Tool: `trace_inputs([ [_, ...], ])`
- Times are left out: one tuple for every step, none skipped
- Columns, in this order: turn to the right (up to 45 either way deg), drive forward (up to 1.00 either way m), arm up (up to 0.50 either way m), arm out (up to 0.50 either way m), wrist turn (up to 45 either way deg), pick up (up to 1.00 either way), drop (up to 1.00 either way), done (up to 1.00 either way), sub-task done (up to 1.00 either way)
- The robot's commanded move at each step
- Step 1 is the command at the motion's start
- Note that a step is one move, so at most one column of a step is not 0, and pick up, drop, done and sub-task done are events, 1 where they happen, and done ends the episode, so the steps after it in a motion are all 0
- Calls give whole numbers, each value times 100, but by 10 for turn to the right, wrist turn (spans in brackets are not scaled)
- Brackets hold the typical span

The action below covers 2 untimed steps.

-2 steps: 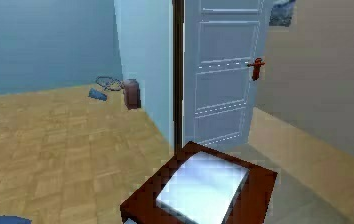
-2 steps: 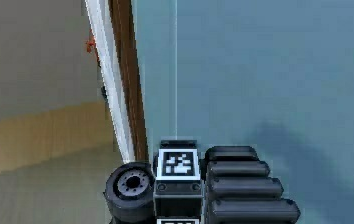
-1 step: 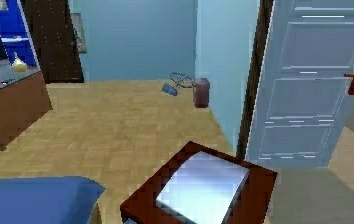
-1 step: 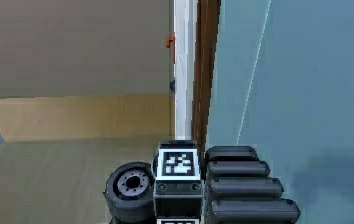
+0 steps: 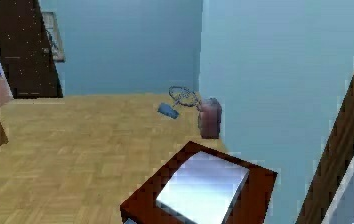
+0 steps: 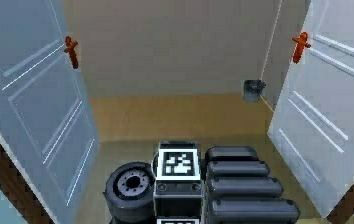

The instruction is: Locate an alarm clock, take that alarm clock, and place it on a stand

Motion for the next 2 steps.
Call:
trace_inputs([
  [-240,0,0,0,0,0,0,0,0],
  [0,80,0,0,0,0,0,0,0],
])
